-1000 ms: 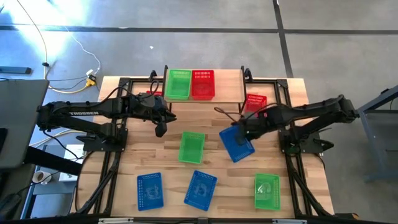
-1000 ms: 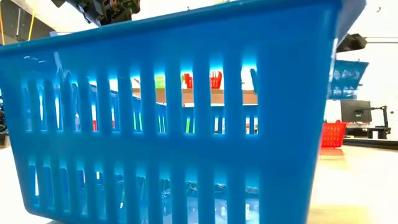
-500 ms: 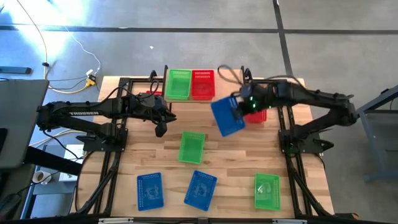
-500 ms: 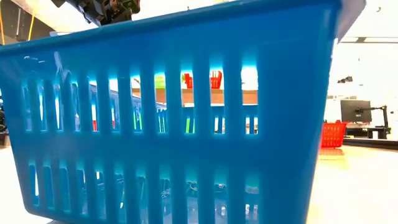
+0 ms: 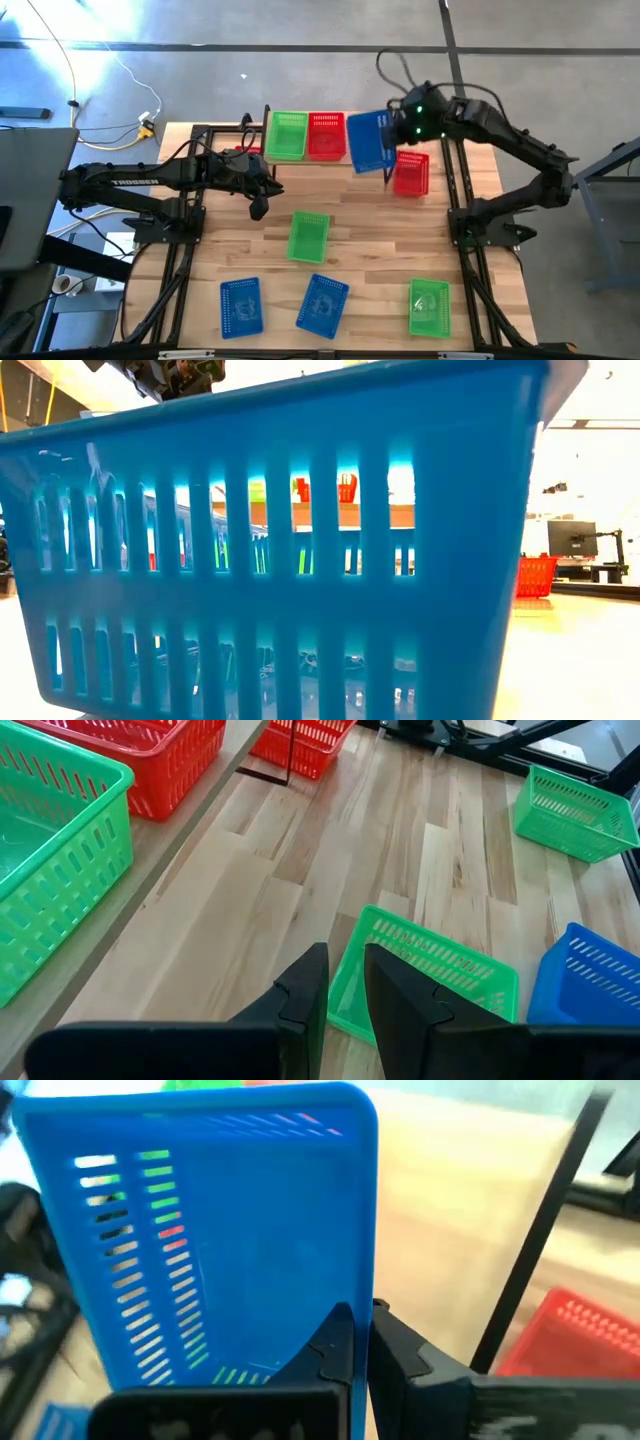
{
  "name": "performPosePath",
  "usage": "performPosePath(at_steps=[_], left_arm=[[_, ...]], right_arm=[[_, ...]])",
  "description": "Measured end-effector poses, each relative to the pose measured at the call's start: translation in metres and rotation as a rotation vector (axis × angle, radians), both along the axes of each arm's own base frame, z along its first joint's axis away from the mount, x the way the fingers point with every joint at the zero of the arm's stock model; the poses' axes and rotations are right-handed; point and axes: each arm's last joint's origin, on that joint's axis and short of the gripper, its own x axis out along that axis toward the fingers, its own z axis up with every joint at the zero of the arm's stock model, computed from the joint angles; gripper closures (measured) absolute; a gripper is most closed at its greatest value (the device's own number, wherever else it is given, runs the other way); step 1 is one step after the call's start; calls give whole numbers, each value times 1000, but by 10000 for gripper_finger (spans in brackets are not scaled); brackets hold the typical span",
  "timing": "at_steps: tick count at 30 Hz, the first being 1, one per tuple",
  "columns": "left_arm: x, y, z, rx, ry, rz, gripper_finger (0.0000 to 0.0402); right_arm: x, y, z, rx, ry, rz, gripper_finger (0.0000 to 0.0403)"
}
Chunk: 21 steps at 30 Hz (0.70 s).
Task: Stack baskets on shelf by color
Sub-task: Put the top blue bin on the shelf
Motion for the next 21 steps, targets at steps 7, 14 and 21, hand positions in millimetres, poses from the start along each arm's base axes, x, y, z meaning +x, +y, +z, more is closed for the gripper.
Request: performPosePath(at_steps=[7,14,21], left_arm=[[0,0,0,0,0,0,342],[0,0,0,-1,0,1,342],[0,0,0,-1,0,1,342]], right_arm=[[-8,-29,24,-39,-58,-80,403],[-2,-60,33,19,-29,-103,403],[2,-80,12,178,123,-159,403]])
